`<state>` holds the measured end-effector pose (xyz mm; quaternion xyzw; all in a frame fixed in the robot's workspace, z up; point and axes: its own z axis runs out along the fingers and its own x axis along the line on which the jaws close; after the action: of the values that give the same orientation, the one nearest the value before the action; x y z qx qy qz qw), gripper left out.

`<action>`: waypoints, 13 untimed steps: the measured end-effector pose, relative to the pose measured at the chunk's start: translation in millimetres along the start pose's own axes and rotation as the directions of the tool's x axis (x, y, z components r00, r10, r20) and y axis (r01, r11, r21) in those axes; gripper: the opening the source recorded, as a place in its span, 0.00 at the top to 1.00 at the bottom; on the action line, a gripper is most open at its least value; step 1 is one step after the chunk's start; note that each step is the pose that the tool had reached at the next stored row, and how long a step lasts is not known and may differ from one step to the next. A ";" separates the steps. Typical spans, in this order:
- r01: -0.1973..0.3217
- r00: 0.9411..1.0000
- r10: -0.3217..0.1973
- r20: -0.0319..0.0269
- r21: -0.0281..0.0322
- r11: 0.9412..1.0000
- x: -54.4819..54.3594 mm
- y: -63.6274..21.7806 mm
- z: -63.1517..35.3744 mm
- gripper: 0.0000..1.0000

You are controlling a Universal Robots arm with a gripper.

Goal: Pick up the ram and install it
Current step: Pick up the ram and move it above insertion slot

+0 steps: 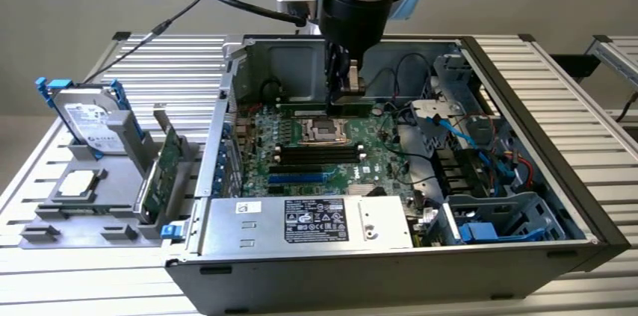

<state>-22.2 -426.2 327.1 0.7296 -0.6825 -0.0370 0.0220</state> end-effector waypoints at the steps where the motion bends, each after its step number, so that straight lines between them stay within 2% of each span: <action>1: 0.000 1.000 0.000 -0.001 0.001 1.000 -2.0 -0.3 1.1 0.87; 8: -0.001 1.000 0.001 -0.018 0.004 1.000 -11.5 -1.8 10.4 0.87; 13: -0.002 1.000 0.002 -0.025 0.003 1.000 -18.5 -2.9 19.0 0.87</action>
<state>-22.1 -407.2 308.4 0.7293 -0.6830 -0.0269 0.0293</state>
